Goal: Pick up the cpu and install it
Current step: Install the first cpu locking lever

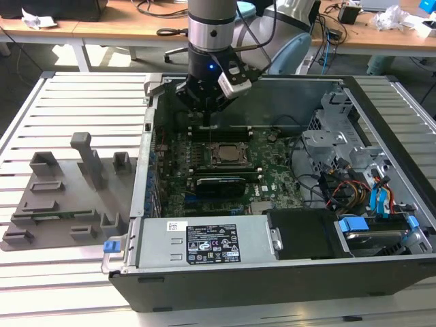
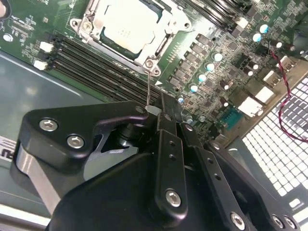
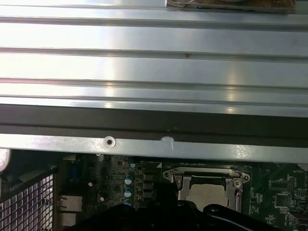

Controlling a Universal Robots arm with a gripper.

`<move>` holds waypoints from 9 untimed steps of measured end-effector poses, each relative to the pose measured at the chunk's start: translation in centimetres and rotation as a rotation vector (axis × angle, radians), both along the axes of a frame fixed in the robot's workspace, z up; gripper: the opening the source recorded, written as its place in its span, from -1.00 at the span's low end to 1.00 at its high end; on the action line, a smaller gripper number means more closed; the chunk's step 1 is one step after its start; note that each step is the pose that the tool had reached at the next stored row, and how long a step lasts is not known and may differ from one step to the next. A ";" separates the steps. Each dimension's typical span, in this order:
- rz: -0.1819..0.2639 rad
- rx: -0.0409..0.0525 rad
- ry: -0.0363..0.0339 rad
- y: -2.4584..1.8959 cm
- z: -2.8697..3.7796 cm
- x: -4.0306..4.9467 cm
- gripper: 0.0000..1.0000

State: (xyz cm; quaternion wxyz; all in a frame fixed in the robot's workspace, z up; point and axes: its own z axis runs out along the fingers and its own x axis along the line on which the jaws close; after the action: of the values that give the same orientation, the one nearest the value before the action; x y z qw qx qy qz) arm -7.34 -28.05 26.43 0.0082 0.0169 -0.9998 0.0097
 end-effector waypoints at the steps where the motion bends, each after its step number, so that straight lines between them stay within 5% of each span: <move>1: 0.000 0.0000 0.0001 0.00 0.00 0.16 -0.79; 9: 0.000 0.0000 0.0002 0.00 0.00 0.82 -0.79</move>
State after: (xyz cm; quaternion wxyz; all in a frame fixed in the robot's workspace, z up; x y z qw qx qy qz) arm -6.52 -28.05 26.42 0.0083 0.0169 -0.9998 0.0097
